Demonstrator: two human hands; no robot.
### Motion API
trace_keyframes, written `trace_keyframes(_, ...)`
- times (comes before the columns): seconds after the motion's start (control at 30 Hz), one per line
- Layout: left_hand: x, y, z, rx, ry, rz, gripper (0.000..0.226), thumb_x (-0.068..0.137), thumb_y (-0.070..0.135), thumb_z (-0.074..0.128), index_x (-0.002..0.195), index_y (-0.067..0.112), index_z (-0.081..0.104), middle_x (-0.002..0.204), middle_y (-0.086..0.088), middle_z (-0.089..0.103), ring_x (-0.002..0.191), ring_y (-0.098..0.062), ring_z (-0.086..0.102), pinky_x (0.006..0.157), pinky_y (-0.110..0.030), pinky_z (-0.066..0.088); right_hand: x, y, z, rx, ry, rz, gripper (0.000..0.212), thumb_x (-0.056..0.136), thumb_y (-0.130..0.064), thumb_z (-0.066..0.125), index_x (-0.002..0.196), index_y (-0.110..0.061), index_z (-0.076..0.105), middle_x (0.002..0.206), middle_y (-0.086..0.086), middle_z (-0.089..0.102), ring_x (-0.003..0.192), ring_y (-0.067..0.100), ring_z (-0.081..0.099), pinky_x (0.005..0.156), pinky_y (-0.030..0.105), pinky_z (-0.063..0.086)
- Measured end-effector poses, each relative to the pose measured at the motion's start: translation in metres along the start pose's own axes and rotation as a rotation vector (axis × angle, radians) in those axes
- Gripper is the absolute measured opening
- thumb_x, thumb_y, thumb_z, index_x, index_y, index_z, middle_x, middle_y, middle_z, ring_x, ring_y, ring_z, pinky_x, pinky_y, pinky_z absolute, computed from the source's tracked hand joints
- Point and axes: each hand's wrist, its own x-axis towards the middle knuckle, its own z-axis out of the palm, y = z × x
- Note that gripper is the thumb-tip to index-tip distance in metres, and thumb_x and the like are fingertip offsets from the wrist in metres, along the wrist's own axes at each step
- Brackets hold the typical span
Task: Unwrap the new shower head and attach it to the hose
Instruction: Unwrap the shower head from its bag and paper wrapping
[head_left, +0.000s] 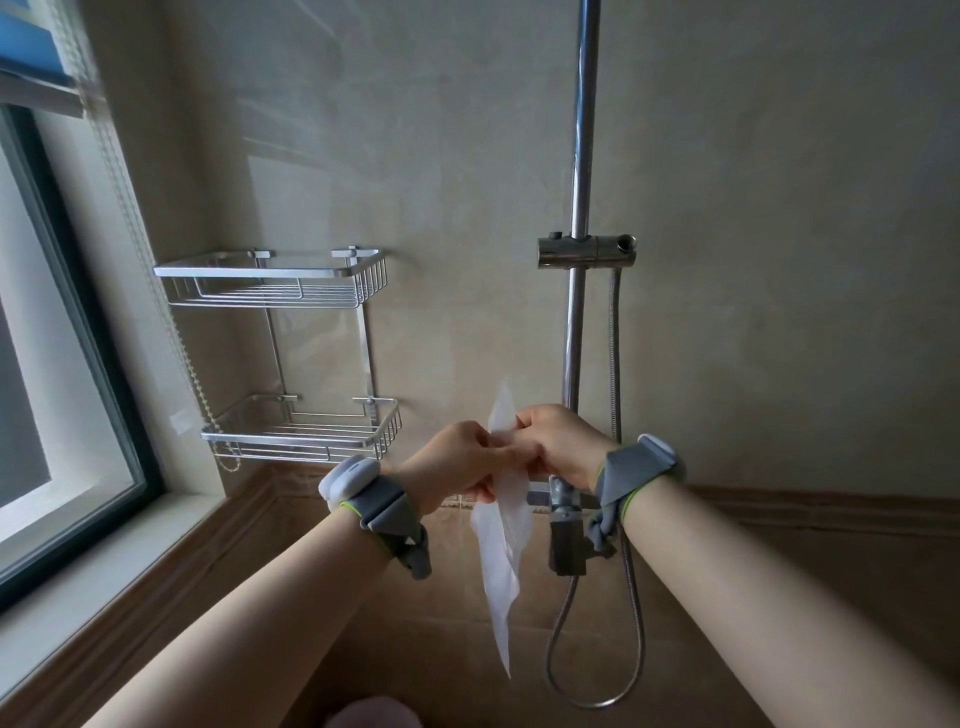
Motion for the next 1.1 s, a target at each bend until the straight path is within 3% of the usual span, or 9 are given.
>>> trace_keyframes(0.07, 0.002, -0.002, -0.002, 0.043, 0.007, 0.009, 0.022, 0.077, 0.024, 0.071, 0.074, 0.008, 0.056, 0.076, -0.014, 0.064, 0.072, -0.027, 0.062, 0.075, -0.039, 0.057, 0.001, 0.001, 0.0, -0.005, -0.006, -0.005, 0.022, 0.084, -0.017, 0.061, 0.064, -0.014, 0.052, 0.065, 0.003, 0.057, 0.06, 0.014, 0.057, 0.056, 0.022, 0.053)
trace_keyframes(0.17, 0.003, -0.008, -0.007, -0.145, -0.034, -0.051, 0.023, 0.08, 0.016, 0.067, 0.092, -0.001, 0.059, 0.093, -0.02, 0.065, 0.086, -0.03, 0.064, 0.087, -0.042, 0.056, 0.001, 0.003, -0.004, 0.062, -0.051, 0.004, 0.021, 0.086, -0.015, 0.057, 0.066, -0.013, 0.052, 0.066, 0.003, 0.057, 0.059, 0.012, 0.058, 0.059, 0.023, 0.053)
trace_keyframes(0.3, 0.003, -0.009, -0.007, -0.358, -0.107, -0.092, 0.011, 0.086, 0.007, 0.055, 0.092, -0.001, 0.06, 0.084, -0.014, 0.067, 0.071, -0.021, 0.066, 0.067, -0.029, 0.058, 0.001, 0.006, -0.008, 0.147, -0.104, 0.037, 0.019, 0.088, -0.014, 0.054, 0.069, -0.012, 0.055, 0.068, 0.003, 0.061, 0.057, 0.009, 0.062, 0.056, 0.021, 0.053)
trace_keyframes(0.43, 0.007, -0.009, -0.005, -0.33, -0.016, -0.137, 0.016, 0.086, 0.005, 0.046, 0.077, 0.002, 0.059, 0.08, -0.02, 0.06, 0.071, -0.03, 0.062, 0.059, -0.031, 0.058, 0.002, 0.006, -0.007, 0.121, -0.115, 0.061, 0.02, 0.089, -0.012, 0.052, 0.068, -0.011, 0.053, 0.062, 0.001, 0.06, 0.05, 0.004, 0.061, 0.05, 0.017, 0.05)
trace_keyframes(0.57, 0.013, -0.009, 0.001, 0.026, 0.164, -0.097, 0.02, 0.083, 0.003, 0.043, 0.07, -0.001, 0.058, 0.034, -0.004, 0.055, 0.028, -0.014, 0.052, 0.034, -0.02, 0.046, 0.008, 0.005, -0.003, -0.158, -0.075, 0.047, 0.024, 0.086, -0.011, 0.057, 0.063, -0.013, 0.051, 0.065, 0.005, 0.056, 0.058, 0.013, 0.056, 0.054, 0.022, 0.049)
trace_keyframes(0.63, 0.015, -0.01, 0.004, 0.19, 0.193, -0.086, 0.023, 0.082, 0.006, 0.043, 0.068, -0.001, 0.059, 0.037, -0.004, 0.054, 0.025, -0.011, 0.049, 0.031, -0.016, 0.041, 0.008, 0.002, 0.0, -0.339, -0.05, 0.046, 0.024, 0.084, -0.008, 0.058, 0.061, -0.014, 0.051, 0.063, 0.005, 0.055, 0.058, 0.015, 0.053, 0.054, 0.022, 0.047)
trace_keyframes(0.77, 0.018, -0.013, 0.01, 0.424, 0.215, -0.053, 0.027, 0.081, 0.012, 0.046, 0.056, 0.005, 0.051, 0.047, -0.007, 0.055, 0.035, -0.017, 0.055, 0.042, -0.022, 0.045, 0.011, -0.004, 0.006, -0.584, -0.031, 0.076, 0.024, 0.08, -0.001, 0.052, 0.058, -0.008, 0.051, 0.056, 0.008, 0.054, 0.052, 0.019, 0.051, 0.048, 0.021, 0.042)
trace_keyframes(0.9, 0.021, -0.018, 0.0, 0.605, 0.311, -0.025, 0.026, 0.076, 0.01, 0.045, 0.05, 0.004, 0.041, 0.063, -0.023, 0.06, 0.069, -0.038, 0.064, 0.063, -0.033, 0.051, 0.017, -0.002, 0.004, -0.954, 0.117, 0.084, 0.027, 0.076, -0.001, 0.05, 0.05, -0.008, 0.043, 0.052, 0.007, 0.045, 0.052, 0.023, 0.045, 0.045, 0.022, 0.03)
trace_keyframes(1.1, 0.026, -0.038, -0.019, 0.41, 0.28, -0.124, 0.036, 0.076, 0.006, 0.042, 0.04, 0.007, 0.043, 0.038, -0.008, 0.051, 0.045, -0.031, 0.052, 0.041, -0.02, 0.037, 0.016, 0.006, -0.015, -1.16, 0.199, 0.136, 0.03, 0.08, 0.0, 0.044, 0.052, -0.008, 0.037, 0.059, 0.007, 0.042, 0.054, 0.022, 0.042, 0.049, 0.025, 0.032)
